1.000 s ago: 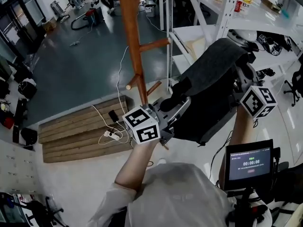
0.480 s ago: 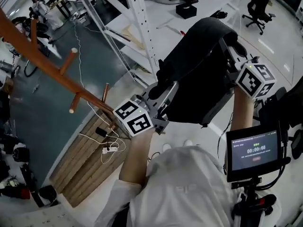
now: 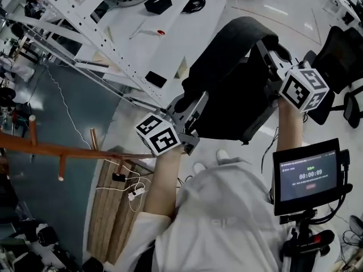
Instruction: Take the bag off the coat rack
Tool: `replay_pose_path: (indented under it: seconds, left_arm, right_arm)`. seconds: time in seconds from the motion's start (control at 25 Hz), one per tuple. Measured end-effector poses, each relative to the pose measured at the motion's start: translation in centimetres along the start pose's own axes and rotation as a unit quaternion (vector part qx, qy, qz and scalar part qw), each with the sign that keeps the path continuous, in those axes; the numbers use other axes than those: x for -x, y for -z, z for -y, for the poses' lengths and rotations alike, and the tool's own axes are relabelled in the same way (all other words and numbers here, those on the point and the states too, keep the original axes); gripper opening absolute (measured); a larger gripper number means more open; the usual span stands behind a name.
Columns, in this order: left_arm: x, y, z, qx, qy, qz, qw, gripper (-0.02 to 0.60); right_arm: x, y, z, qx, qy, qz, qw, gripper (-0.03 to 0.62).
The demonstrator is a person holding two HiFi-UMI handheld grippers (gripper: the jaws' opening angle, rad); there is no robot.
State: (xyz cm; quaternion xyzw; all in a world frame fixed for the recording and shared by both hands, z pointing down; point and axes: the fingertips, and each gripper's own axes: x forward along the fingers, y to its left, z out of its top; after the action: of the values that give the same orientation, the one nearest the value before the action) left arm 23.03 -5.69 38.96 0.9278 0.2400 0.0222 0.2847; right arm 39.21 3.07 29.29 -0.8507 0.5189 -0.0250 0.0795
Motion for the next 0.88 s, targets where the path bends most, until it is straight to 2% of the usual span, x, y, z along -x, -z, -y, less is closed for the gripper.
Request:
replay_pose_path:
  seconds: [0.32, 0.64, 0.88]
  left_arm:
    - [-2.8, 4.7, -0.8, 0.031, 0.027, -0.052, 0.9978, 0.008]
    - [-3.4, 9.2, -1.3, 0.053, 0.042, -0.096, 0.9931, 0.008]
    - [-3.3, 10.9, -1.8, 0.067, 0.051, -0.115, 0.9899, 0.008]
  right_arm:
    - [4.9, 3.5, 3.7, -0.03, 0.055, -0.012, 0.998, 0.04]
    - [8.2, 7.1, 4.9, -0.059, 0.085, -0.022, 0.994, 0.04]
    - [9.1, 8.9, 5.1, -0.065, 0.105, -0.028, 0.992, 0.04]
